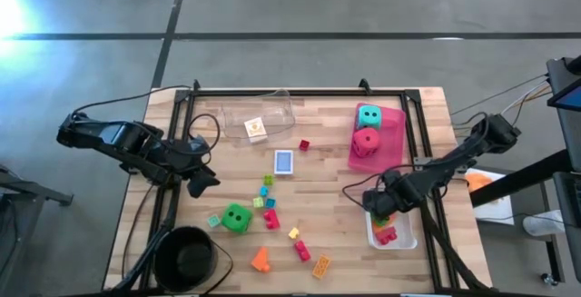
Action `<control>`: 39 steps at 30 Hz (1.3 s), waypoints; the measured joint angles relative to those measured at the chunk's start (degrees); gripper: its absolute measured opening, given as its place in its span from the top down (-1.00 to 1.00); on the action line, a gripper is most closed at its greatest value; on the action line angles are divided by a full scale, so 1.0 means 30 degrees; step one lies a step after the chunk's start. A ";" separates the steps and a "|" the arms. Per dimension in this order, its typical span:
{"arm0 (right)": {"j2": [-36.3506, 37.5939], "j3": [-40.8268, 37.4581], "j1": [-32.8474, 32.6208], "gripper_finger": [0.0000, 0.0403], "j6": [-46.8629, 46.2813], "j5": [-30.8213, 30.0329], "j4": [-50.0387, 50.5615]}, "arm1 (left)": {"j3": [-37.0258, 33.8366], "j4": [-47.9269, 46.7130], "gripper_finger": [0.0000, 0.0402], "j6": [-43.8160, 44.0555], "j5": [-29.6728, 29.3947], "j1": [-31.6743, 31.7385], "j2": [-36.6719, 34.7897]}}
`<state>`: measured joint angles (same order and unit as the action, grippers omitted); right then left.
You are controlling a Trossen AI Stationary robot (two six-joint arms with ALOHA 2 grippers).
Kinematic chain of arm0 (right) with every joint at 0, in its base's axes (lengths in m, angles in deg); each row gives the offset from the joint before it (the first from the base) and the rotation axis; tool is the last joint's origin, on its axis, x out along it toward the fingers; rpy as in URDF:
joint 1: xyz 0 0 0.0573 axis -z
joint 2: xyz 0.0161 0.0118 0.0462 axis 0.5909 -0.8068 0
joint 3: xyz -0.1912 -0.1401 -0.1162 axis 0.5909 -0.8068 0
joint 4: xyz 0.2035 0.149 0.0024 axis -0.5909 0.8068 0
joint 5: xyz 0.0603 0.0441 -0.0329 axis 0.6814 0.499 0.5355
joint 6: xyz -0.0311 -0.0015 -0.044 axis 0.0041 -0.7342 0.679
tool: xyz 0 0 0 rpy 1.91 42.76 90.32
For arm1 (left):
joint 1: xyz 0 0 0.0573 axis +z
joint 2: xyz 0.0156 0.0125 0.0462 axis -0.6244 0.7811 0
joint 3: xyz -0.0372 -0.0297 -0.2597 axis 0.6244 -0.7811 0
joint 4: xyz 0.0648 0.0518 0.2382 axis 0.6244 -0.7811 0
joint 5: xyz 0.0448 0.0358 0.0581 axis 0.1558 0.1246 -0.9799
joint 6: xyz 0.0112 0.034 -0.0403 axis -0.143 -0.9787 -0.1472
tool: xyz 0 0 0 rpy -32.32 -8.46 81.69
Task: Pick & Place Toys
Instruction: Put the yellow game piece into the white bin
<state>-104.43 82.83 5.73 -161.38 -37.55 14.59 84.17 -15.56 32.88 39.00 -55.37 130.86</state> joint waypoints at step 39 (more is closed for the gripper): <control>-0.0084 0.0000 0.0040 -0.57 0.0911 0.0946 -0.0446 | 0.0000 0.0000 0.02 0.0394 0.0007 0.0015 0.0000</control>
<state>-104.69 82.83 5.85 -158.64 -34.71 13.25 84.17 -15.56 34.06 39.03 -55.33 130.86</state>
